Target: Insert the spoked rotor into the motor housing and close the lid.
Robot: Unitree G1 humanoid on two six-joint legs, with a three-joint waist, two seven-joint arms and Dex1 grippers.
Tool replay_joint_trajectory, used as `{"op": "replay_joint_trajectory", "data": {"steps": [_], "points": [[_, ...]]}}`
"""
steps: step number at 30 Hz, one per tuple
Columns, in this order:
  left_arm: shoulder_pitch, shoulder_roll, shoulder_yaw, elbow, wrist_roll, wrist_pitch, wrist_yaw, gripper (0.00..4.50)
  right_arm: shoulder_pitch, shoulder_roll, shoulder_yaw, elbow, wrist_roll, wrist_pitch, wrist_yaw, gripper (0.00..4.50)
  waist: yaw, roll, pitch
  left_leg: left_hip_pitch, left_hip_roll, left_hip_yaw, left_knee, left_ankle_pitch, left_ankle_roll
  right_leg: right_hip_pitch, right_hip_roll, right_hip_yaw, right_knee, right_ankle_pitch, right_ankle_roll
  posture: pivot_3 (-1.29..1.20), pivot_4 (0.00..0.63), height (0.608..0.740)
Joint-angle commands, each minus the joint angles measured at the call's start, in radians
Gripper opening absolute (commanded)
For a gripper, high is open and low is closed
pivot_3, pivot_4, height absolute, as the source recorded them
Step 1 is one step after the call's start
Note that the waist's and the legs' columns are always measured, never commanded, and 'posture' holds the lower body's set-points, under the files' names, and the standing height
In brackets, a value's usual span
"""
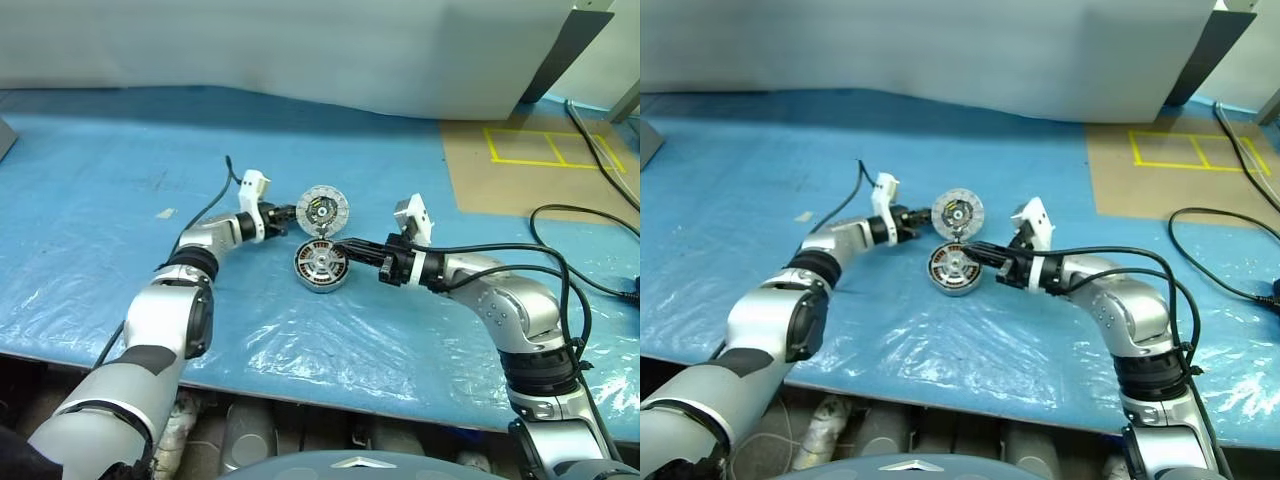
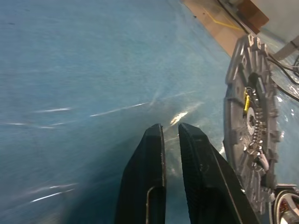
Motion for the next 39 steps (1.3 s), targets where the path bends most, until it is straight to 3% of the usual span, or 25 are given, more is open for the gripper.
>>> {"op": "replay_joint_trajectory", "data": {"steps": [1,9,17,22,26,31,35,39], "points": [[-0.048,-0.022,0.018,0.007,0.010,-0.021,-0.014,0.55,0.027,-0.028,-0.037,-0.082,0.040,0.020,-0.019,0.00,0.001,0.000,0.000,0.000,0.000,0.000,0.000,0.000,0.000,0.000,0.000,0.000,0.000,0.000,0.000,0.00,0.150,0.740],[-0.096,-0.060,0.026,0.005,0.023,-0.030,-0.117,0.55,0.112,-0.066,-0.075,-0.171,0.076,0.051,-0.069,0.00,0.003,0.000,0.000,0.000,0.000,0.000,-0.001,0.000,0.000,0.001,0.000,0.000,-0.002,0.001,0.001,0.00,0.150,0.740],[-0.093,-0.062,-0.105,-0.045,0.124,-0.103,-0.432,0.55,0.134,-0.087,-0.106,-0.182,0.107,0.043,-0.088,0.00,0.003,0.000,0.000,0.001,-0.001,0.000,-0.003,0.000,0.000,0.003,0.000,0.000,-0.006,0.001,0.001,0.00,0.150,0.740],[-0.045,-0.062,-0.207,-0.103,0.185,-0.203,-0.587,0.55,0.149,-0.163,-0.189,-0.226,0.189,0.075,-0.056,0.00,0.004,0.000,0.000,0.001,-0.001,0.000,-0.005,0.000,0.000,0.005,-0.001,0.000,-0.010,0.001,0.002,0.00,0.150,0.740],[-0.005,-0.052,-0.268,-0.145,0.225,-0.280,-0.641,0.55,0.150,-0.226,-0.213,-0.246,0.223,0.083,-0.040,0.00,0.004,0.000,0.000,0.003,0.000,0.000,-0.005,0.000,0.000,0.007,0.000,-0.001,-0.011,0.001,0.002,0.00,0.150,0.740],[0.030,-0.032,-0.318,-0.163,0.267,-0.367,-0.648,0.55,0.115,-0.219,-0.175,-0.221,0.203,0.063,-0.066,0.00,0.004,0.000,0.000,0.007,0.000,0.000,-0.005,0.000,0.001,0.010,-0.001,-0.001,-0.011,-0.001,-0.001,0.00,0.150,0.740],[0.026,-0.027,-0.294,-0.190,0.222,-0.328,-0.650,0.55,0.088,-0.201,-0.133,-0.218,0.194,0.056,-0.071,0.00,0.004,0.000,0.000,0.010,0.000,0.001,-0.004,0.000,0.001,0.012,-0.001,0.000,-0.010,-0.002,-0.003,0.00,0.150,0.740],[-0.023,-0.010,-0.195,-0.328,0.080,-0.200,-0.649,0.55,0.063,-0.192,-0.099,-0.210,0.190,0.046,-0.064,0.00,0.004,0.000,0.001,0.009,0.000,0.001,-0.004,0.000,0.001,0.012,-0.001,0.000,-0.011,-0.002,-0.003,0.00,0.150,0.740]]}}
